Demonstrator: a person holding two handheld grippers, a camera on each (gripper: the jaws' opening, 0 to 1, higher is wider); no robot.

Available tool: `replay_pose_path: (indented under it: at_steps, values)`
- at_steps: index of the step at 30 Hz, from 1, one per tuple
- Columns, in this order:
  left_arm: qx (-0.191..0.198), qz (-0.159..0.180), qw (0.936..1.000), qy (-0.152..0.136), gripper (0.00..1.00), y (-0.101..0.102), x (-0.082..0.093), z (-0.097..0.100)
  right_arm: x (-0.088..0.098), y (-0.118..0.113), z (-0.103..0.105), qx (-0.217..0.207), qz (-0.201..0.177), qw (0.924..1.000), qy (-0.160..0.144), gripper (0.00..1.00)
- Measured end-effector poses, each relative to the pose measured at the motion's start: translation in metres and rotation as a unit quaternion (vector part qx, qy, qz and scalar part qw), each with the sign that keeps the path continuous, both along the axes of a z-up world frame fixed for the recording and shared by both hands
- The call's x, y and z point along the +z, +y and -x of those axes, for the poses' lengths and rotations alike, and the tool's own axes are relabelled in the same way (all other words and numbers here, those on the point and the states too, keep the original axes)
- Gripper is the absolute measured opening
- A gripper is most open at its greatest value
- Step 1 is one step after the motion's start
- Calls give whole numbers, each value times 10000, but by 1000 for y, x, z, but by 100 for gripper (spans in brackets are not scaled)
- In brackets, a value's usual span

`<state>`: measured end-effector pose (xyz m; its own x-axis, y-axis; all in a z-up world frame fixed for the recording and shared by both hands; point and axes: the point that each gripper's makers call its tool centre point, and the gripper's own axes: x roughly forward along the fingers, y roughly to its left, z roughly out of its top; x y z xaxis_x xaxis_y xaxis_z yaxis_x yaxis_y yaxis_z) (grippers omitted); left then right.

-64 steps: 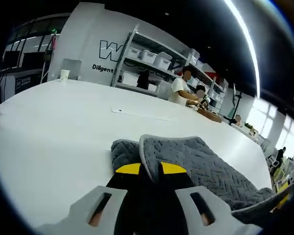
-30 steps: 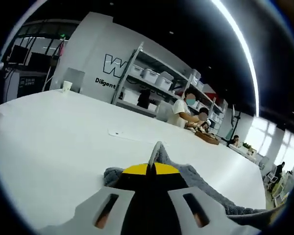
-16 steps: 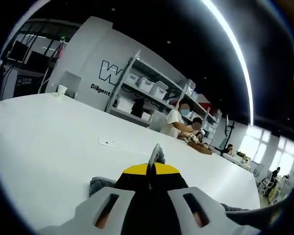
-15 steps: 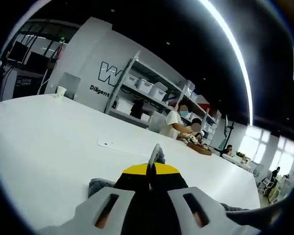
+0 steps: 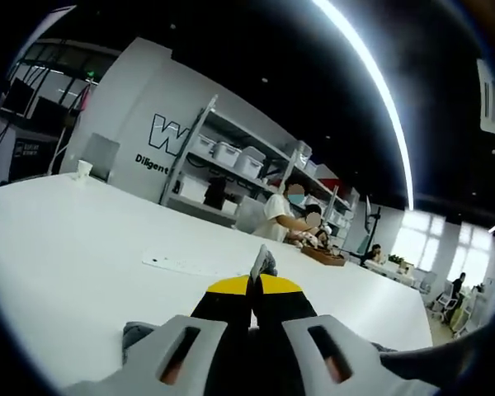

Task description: Open the folded towel by lifting each exposed corner and separating the folded layers until the towel lies flat within the target outline without major curled edges

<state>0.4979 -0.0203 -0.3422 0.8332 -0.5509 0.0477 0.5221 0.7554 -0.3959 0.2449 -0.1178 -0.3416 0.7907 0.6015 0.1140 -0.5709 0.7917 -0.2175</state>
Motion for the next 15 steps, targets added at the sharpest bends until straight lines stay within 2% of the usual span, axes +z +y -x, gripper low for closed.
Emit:
replay_pose_path:
  at_steps: [9,10,15]
  values:
    - [-192,89,9997,-110,0,-19,13,1,11,-8,7,-181,71,9997,-171,0]
    - [-244,224,9994,-81,0,-22,15,2,12,-9,9,-174,56,9997,-156,0]
    - [-292,209,9993,-118,0,-35,19,2,16,-16,11,-275,21,9994,-215,0]
